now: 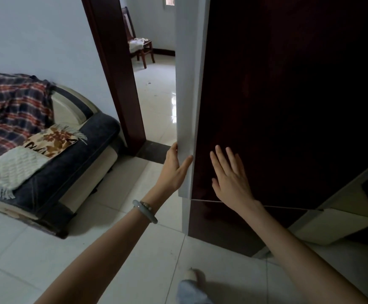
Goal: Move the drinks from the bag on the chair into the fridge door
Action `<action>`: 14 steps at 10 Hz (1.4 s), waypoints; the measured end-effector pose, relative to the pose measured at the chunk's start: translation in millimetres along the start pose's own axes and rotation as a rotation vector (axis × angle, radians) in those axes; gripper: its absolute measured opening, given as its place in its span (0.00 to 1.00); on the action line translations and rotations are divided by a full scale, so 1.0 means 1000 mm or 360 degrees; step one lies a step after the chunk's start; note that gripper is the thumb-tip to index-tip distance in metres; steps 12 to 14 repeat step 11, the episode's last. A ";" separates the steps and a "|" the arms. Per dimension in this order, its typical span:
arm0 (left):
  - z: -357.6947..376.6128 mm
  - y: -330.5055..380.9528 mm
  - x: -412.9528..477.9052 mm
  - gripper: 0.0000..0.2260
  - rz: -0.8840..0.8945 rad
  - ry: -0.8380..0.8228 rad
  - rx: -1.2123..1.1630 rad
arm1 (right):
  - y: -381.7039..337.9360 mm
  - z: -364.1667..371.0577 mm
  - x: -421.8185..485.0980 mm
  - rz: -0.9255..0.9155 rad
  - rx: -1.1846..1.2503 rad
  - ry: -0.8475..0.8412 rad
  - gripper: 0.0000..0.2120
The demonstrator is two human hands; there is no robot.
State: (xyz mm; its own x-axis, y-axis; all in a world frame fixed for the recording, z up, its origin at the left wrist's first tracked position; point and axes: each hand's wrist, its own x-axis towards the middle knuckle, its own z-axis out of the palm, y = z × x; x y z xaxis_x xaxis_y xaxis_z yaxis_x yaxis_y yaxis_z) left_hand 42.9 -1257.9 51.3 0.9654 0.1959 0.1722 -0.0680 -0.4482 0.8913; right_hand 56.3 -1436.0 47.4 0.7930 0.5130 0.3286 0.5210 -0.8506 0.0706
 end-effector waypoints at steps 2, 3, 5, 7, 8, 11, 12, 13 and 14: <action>0.000 -0.008 0.052 0.33 -0.0007 -0.0085 0.0038 | 0.014 0.019 0.040 0.0030 -0.0068 0.0076 0.36; 0.001 -0.009 0.075 0.34 -0.0030 -0.0119 0.0078 | 0.021 0.027 0.056 0.0030 -0.0070 0.0107 0.36; 0.008 -0.015 0.108 0.35 -0.0014 -0.0165 0.0150 | 0.038 0.038 0.083 0.0026 -0.0067 0.0178 0.35; 0.011 -0.027 0.118 0.34 0.0097 -0.0147 0.0215 | 0.037 0.049 0.090 0.0031 -0.0165 0.0228 0.34; 0.006 -0.034 0.118 0.34 0.0163 -0.0184 0.0318 | 0.032 0.052 0.089 0.0065 -0.0220 0.0189 0.36; -0.036 -0.045 0.075 0.36 0.0439 -0.0091 0.1130 | -0.013 0.016 0.084 0.0407 0.0199 0.0012 0.37; -0.036 -0.045 0.075 0.36 0.0439 -0.0091 0.1130 | -0.013 0.016 0.084 0.0407 0.0199 0.0012 0.37; -0.036 -0.045 0.075 0.36 0.0439 -0.0091 0.1130 | -0.013 0.016 0.084 0.0407 0.0199 0.0012 0.37; -0.036 -0.045 0.075 0.36 0.0439 -0.0091 0.1130 | -0.013 0.016 0.084 0.0407 0.0199 0.0012 0.37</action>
